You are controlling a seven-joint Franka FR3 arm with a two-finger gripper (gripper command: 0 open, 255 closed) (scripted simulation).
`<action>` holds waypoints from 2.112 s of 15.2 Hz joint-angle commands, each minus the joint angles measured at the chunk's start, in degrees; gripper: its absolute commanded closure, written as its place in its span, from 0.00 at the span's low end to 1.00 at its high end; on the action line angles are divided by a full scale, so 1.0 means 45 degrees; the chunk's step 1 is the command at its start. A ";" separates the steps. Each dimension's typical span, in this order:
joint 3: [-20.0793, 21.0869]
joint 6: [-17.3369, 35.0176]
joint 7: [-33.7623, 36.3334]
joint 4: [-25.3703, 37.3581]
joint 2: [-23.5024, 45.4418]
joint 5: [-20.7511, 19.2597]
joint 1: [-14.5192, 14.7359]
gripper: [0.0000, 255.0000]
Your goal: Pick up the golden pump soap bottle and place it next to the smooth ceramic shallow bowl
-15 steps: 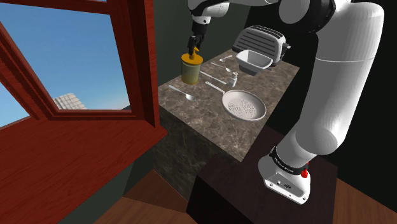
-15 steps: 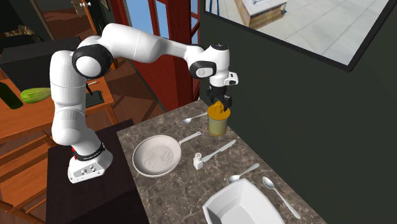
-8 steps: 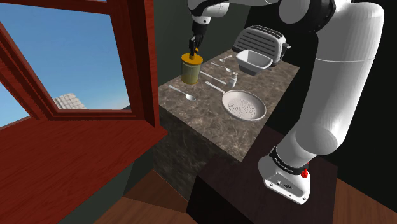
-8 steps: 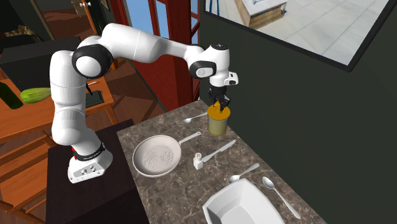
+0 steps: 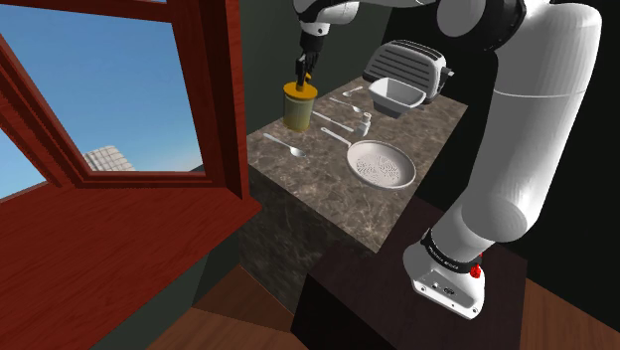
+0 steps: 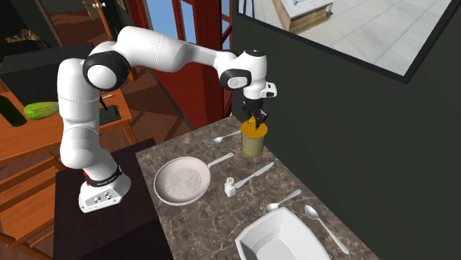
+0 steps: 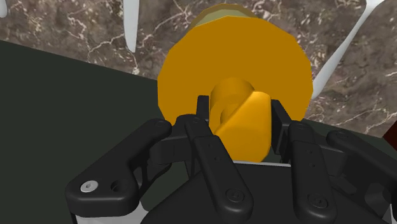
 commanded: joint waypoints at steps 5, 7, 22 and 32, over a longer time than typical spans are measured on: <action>-0.0036 -0.0879 0.0096 0.0684 -0.0211 -0.0086 -0.0003 1.00; -0.0046 -0.1194 0.0125 0.0942 -0.0270 -0.0111 -0.0008 1.00; -0.0099 -0.3733 0.0304 0.3444 -0.0318 -0.0192 -0.0118 1.00; -0.0179 -0.5320 0.0192 0.4996 -0.0344 -0.0172 -0.0353 1.00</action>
